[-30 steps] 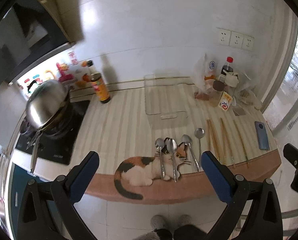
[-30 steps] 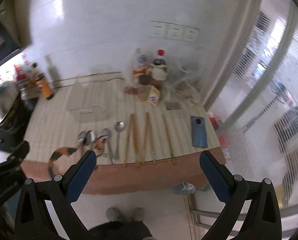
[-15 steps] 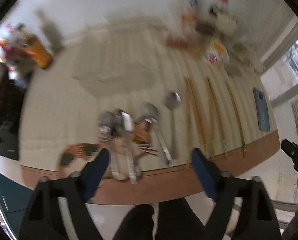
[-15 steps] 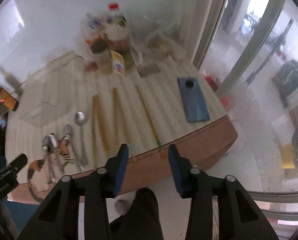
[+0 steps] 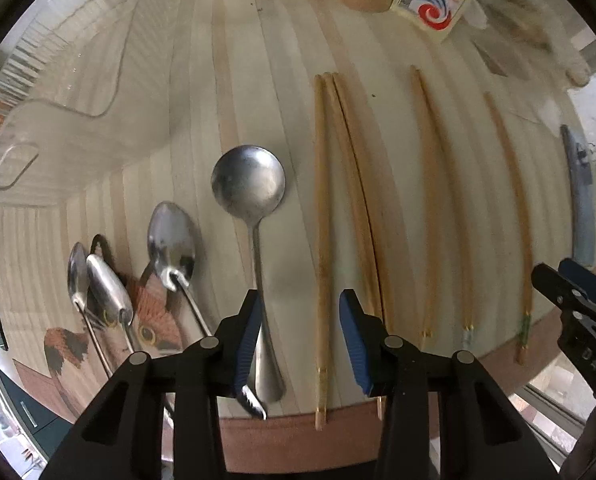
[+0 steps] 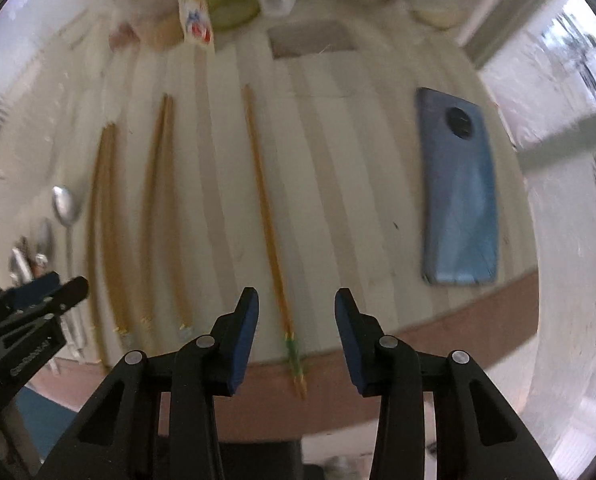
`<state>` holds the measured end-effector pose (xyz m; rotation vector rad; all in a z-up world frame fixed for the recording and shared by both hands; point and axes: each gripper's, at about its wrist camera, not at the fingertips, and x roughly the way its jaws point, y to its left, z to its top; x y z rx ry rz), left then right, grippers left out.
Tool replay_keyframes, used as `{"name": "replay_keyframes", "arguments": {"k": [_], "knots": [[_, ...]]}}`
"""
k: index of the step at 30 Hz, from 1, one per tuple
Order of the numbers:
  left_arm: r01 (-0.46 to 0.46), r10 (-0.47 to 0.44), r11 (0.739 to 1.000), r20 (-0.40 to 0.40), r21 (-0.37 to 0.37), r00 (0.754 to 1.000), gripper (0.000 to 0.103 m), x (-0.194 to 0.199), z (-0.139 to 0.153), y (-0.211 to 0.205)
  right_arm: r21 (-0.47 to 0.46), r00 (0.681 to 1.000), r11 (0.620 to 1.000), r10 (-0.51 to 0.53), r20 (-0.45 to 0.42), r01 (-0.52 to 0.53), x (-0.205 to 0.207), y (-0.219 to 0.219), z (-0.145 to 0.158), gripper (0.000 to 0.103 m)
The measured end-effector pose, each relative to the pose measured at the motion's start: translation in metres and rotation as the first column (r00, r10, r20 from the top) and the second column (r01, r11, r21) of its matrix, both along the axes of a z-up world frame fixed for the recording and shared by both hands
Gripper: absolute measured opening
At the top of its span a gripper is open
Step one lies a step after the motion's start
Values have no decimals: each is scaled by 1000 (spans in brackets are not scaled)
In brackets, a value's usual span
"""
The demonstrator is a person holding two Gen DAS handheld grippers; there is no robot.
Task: Organize utensils
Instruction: 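Lower the left tool onto a wooden chopstick and close it while the right tool grasps another, then carry the chopsticks into the clear basket and open both tools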
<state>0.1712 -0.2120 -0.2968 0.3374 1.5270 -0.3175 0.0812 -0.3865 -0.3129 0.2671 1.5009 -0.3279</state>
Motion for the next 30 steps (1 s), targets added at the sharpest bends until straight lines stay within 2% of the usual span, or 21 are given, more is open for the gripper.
{"name": "replay_keyframes", "arguments": {"k": [2,3,6,9,10,16,23,28,30], "knots": [[-6,6,1000,-6,12,1000,24,-1,-8,-1,-15,1000,1000,23,-8,-23,8,4,-10,42],[-14,14,1000,6,-1,1000,17,-2,-7,0,-20,999,999,27,-18,-27,10,6,-15,42],[-15,15,1000,-4,-14,1000,5,-2,-11,-2,-16,1000,1000,17,-10,-17,13,7,-23,41],[-7,7,1000,5,-4,1000,5,-6,-13,-3,-2,1000,1000,1,-3,-1,10,10,-27,19],[-16,16,1000,-2,-4,1000,5,-10,-15,0,-4,1000,1000,-5,-11,5,9,11,-27,9],[-50,48,999,-65,-22,997,5,-34,-22,21,34,997,999,-30,-73,33,-15,21,-38,7],[-9,8,1000,-56,-13,998,8,-43,-29,25,45,993,997,-52,-104,56,-46,29,-42,8],[-2,2,1000,-54,-6,999,8,-54,-34,31,42,991,998,-46,-127,51,-28,22,-36,8],[2,-2,1000,-56,-2,998,8,-46,-29,21,38,991,998,-39,-127,44,-20,14,-39,8]]}}
